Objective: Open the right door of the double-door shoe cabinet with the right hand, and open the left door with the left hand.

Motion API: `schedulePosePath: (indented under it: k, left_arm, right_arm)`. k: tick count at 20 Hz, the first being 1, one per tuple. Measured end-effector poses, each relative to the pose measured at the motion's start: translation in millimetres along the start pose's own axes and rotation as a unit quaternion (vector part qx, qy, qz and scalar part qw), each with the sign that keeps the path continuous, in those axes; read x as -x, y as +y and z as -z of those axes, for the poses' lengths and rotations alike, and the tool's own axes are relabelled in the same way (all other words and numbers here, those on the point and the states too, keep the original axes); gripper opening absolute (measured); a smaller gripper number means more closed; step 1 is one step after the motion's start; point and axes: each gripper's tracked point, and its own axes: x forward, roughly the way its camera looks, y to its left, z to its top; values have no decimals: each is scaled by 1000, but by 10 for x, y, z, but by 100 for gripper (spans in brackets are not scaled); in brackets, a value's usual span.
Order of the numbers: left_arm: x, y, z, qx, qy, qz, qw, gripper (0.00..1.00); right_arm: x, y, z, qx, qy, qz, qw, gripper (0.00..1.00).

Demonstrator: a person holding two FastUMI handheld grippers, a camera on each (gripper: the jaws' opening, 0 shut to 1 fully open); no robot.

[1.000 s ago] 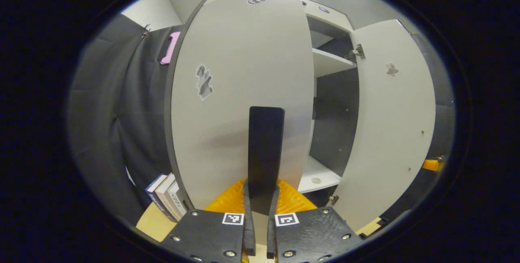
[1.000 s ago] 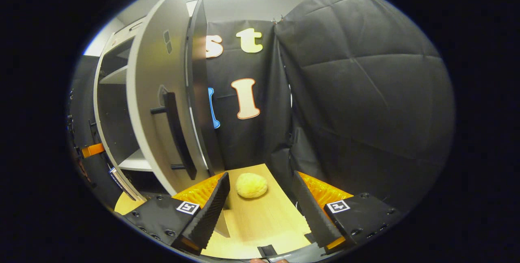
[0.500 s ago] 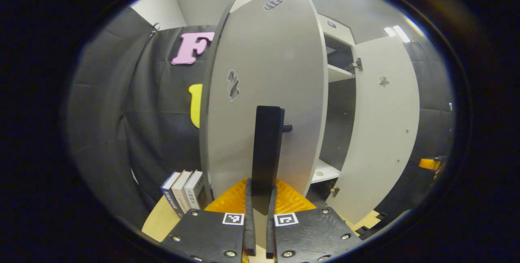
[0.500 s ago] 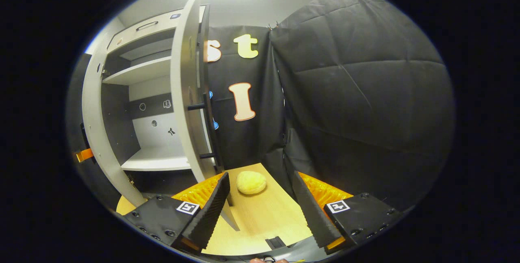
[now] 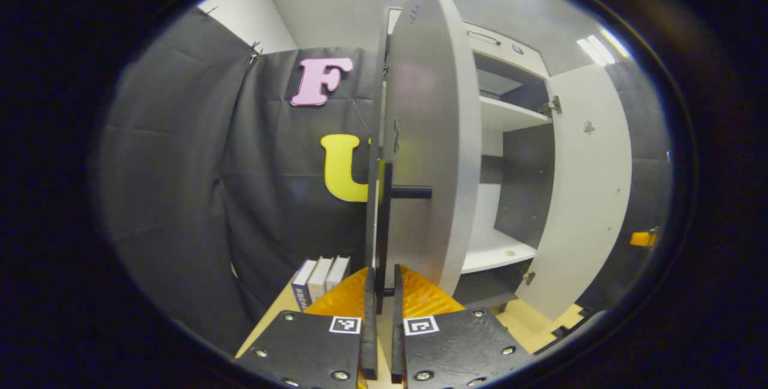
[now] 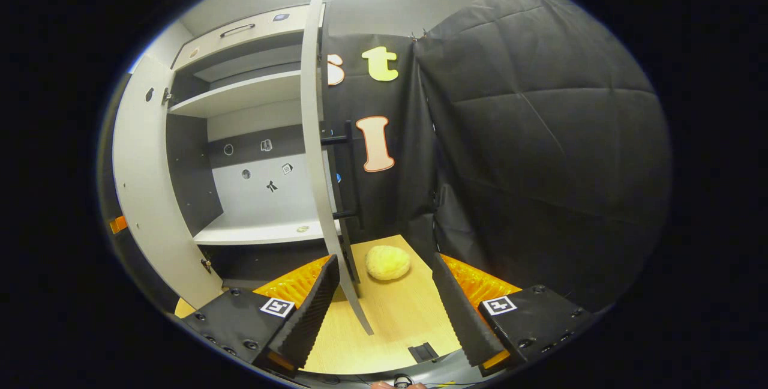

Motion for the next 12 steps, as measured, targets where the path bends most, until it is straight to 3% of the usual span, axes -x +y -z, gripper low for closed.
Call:
schedulePosePath:
  k: [1, 2, 5, 6, 7, 8, 10, 11, 12]
  left_arm:
    - [27, 155, -8, -18, -4, -17, 1000, 8]
    - [38, 176, -28, -18, -9, -8, 1000, 0]
    - [36, 36, -26, -3, -18, 24, 1000, 0]
    - [33, 58, 4, -9, -11, 24, 1000, 5]
    - [48, 90, 18, -12, -11, 25, 1000, 0]
    - [69, 99, -9, -12, -15, 21, 1000, 5]
    - [128, 102, -24, -14, -18, 13, 1000, 5]
    - [149, 120, -20, -16, -17, 8, 1000, 0]
    - [190, 111, -17, -17, -15, 7, 1000, 5]
  right_arm:
    - [16, 14, 12, 1, -1, -2, 1000, 98]
    - [13, 31, 12, 3, -1, -3, 1000, 92]
    - [-6, 69, 77, 5, 8, -8, 1000, 98]
    - [0, 87, 73, 5, 9, -11, 1000, 98]
    - [23, 91, 80, 6, 9, -13, 1000, 98]
    - [45, 87, 70, 9, 8, -14, 1000, 98]
    - [63, 71, 79, 15, 7, -14, 1000, 98]
    - [73, 63, 96, 16, 8, -14, 1000, 98]
    - [74, 59, 102, 15, 9, -16, 1000, 98]
